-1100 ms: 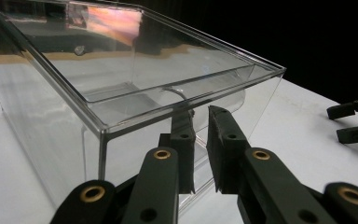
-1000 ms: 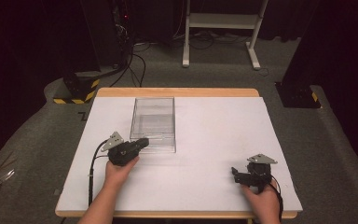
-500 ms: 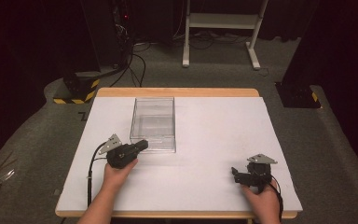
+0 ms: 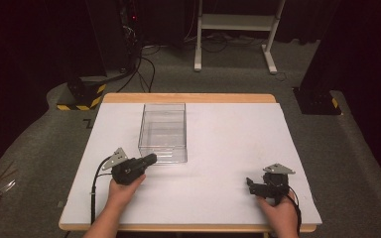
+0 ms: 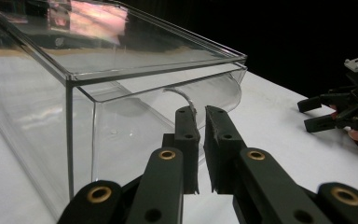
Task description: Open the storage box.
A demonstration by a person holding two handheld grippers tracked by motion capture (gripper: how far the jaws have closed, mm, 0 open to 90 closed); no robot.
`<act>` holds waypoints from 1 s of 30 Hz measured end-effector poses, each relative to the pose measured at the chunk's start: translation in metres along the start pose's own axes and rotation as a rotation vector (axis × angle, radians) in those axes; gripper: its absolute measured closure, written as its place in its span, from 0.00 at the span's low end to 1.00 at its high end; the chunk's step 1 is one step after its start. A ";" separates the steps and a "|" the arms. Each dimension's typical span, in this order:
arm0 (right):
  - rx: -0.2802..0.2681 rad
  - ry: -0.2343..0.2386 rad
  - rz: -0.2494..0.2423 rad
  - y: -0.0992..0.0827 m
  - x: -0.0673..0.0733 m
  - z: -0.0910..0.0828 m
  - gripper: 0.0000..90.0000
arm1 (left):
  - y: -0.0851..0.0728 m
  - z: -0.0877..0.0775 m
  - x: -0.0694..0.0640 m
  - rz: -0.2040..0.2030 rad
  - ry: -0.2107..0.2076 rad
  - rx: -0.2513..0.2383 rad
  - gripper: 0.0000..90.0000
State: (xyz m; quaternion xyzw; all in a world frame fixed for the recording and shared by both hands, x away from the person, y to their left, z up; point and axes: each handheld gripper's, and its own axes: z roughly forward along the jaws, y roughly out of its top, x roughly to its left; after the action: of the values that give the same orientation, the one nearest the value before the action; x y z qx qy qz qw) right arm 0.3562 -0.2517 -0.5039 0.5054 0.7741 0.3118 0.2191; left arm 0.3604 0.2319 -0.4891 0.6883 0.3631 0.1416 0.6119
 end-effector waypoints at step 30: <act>0.000 0.002 -0.002 0.000 0.000 0.000 0.12 | 0.002 0.002 -0.002 -0.036 -0.040 0.009 0.80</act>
State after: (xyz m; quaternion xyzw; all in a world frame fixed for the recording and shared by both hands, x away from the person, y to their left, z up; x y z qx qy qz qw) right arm 0.3565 -0.2520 -0.5039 0.5043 0.7749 0.3121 0.2186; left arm 0.3608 0.2292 -0.4869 0.6871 0.3636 0.1154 0.6184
